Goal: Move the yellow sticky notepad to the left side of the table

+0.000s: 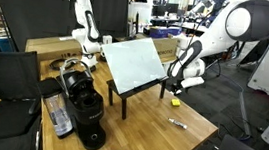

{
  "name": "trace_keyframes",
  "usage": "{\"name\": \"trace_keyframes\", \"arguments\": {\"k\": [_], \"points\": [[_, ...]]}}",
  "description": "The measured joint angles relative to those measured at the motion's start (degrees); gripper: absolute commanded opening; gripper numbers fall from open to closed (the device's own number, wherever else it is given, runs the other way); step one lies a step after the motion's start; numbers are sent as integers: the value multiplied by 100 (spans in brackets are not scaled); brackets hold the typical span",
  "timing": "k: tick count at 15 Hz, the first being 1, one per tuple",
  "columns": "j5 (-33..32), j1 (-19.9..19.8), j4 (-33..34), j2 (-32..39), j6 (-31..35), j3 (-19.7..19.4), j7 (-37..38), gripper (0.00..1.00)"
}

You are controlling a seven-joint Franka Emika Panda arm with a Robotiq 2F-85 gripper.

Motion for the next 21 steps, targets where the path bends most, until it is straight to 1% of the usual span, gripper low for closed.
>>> {"name": "trace_keyframes", "arguments": {"k": [4,9,15,21], "points": [[202,-103,-3,227,563,146,1,100],[409,-172,-40,396,978,222,111,100],[669,-179,-130,534,1216,354,373,100],[692,-185,-203,612,1393,359,605,100]]}}
